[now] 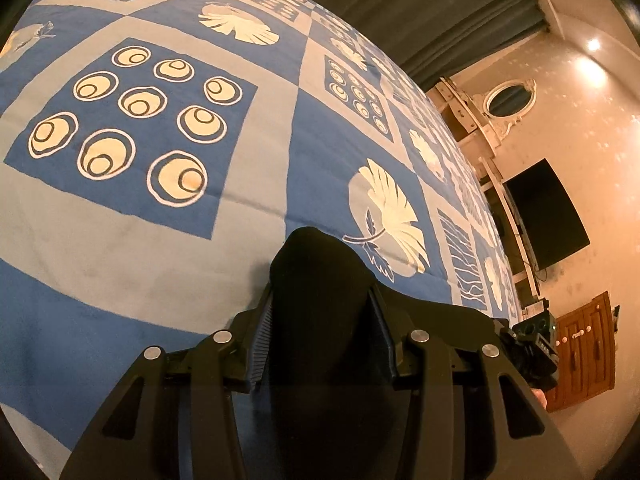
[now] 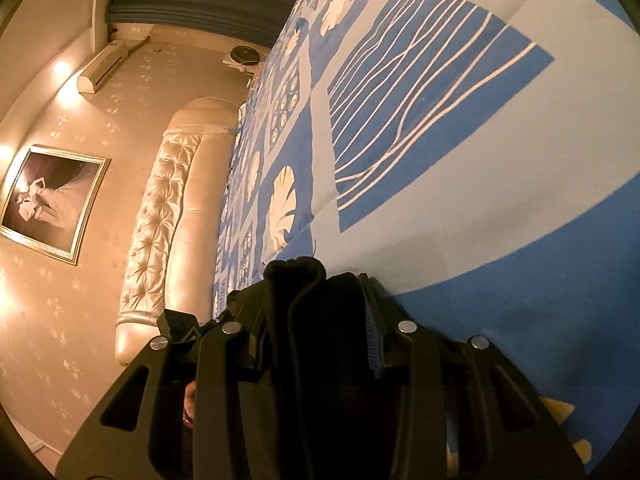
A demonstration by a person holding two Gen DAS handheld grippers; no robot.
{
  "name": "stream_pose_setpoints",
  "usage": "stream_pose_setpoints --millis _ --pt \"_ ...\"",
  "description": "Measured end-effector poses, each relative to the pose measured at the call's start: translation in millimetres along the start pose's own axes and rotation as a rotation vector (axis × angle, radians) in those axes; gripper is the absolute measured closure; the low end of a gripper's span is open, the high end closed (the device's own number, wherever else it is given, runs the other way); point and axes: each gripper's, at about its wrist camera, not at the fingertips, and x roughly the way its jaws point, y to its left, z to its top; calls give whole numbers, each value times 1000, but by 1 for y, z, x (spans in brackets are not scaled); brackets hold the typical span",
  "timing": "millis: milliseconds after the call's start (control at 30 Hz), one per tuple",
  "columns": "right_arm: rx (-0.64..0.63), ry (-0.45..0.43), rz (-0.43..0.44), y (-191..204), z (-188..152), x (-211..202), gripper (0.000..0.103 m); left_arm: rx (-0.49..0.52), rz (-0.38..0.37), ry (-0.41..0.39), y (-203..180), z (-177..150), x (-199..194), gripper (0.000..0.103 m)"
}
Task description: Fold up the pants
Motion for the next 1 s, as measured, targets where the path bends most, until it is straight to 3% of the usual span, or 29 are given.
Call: stream_pose_setpoints --millis 300,467,533,800,933,1000 --pt "1 -1 1 1 0 2 66 -2 -45 10 4 0 -3 56" --pt "-11 -3 -14 6 -4 -4 55 -14 -78 0 5 -10 -18 52" --pt "-3 -9 -7 5 -9 -12 49 -31 -98 3 7 -19 -28 51" --pt "14 44 8 -6 -56 -53 41 -74 -142 56 16 -80 -59 51" --pt "-12 91 7 -3 -82 -58 38 -52 -156 58 7 -107 -70 36" --pt "-16 100 -4 -2 -89 -59 40 -17 -145 57 -1 -117 -72 35"
